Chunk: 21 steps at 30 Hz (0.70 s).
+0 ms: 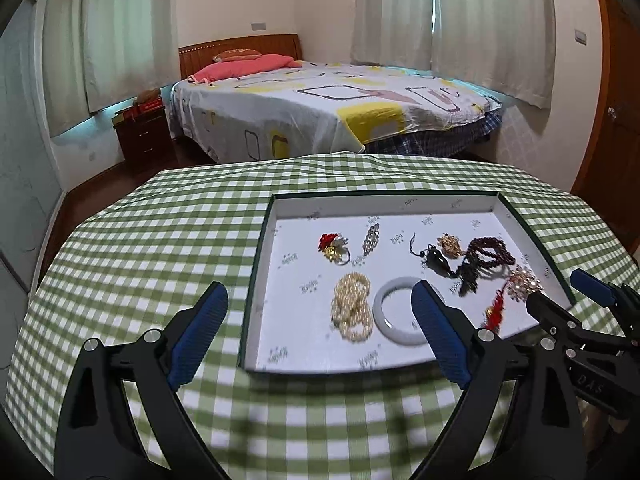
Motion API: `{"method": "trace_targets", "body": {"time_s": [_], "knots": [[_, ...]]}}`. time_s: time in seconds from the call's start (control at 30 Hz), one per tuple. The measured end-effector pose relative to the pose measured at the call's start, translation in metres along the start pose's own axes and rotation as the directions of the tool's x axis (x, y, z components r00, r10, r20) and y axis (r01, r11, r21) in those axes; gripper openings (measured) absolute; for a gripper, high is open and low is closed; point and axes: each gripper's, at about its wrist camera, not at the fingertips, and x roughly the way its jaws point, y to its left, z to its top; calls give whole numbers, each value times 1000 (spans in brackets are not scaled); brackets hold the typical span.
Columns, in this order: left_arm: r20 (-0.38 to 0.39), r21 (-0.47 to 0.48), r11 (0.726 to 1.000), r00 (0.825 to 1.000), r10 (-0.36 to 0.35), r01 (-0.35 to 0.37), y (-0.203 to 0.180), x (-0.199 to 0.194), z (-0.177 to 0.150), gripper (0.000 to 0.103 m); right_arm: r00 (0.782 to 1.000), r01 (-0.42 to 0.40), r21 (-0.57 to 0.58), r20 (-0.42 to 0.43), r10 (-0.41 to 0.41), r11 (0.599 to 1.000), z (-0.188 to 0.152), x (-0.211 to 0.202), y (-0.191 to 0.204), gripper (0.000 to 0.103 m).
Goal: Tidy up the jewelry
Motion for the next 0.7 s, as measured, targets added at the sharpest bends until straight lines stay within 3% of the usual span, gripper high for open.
{"method": "trace_targets", "body": {"time_s": [0.7], "knots": [[120,-28,1000,993,-8,12,7,-137,-5,97,988,-23,-43,150,29,999,4,-126,23,80]]}}
